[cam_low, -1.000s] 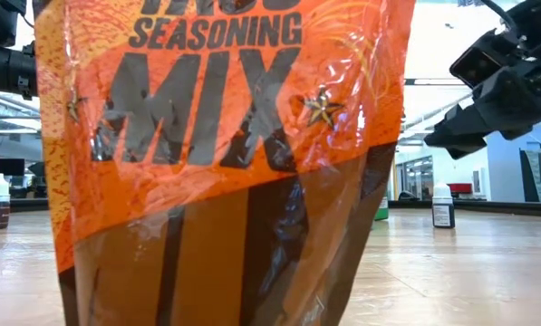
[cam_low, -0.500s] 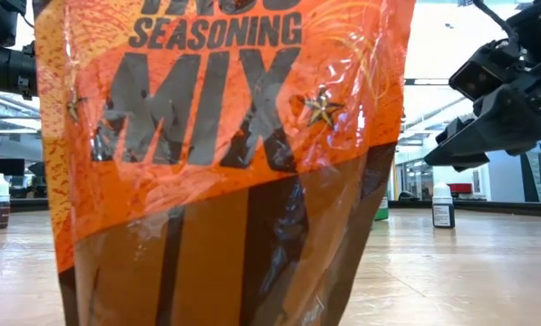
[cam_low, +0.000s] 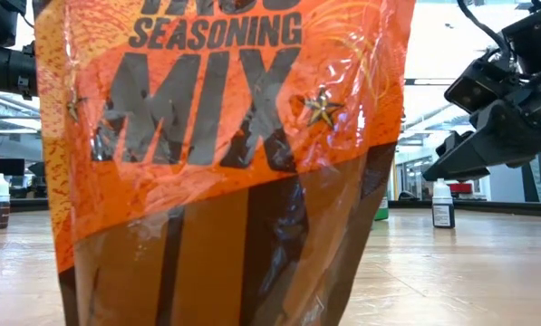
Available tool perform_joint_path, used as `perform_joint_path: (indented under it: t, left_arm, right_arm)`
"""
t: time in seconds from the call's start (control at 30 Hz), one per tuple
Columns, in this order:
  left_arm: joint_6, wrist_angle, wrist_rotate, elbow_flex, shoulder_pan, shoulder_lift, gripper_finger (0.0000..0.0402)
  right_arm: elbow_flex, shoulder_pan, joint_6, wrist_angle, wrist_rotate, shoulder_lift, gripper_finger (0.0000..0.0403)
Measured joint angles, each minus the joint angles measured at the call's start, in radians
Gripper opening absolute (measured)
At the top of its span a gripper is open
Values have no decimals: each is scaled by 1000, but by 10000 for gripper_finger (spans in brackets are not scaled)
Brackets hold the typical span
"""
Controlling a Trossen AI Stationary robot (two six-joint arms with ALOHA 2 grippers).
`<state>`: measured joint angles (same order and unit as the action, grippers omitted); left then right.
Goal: Pick & Place Kitchen Items
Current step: Put the small purple food coloring bottle into the orange bin
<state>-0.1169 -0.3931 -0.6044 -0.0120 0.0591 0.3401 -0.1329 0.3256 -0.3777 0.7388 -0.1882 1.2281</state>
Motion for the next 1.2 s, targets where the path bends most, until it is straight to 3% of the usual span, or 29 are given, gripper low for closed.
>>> perform_joint_path:
  t: [0.9,1.03,1.2]
  left_arm:
    - [0,0,0,0,0,0,198]
    - [0,0,0,0,0,0,198]
    - [1,1,0,0,0,0,198]
  right_arm:
    - [-11,4,-30,213,-21,259,142]
    - [-27,4,-30,216,-20,292,122]
    - [-30,4,-23,217,-21,304,68]
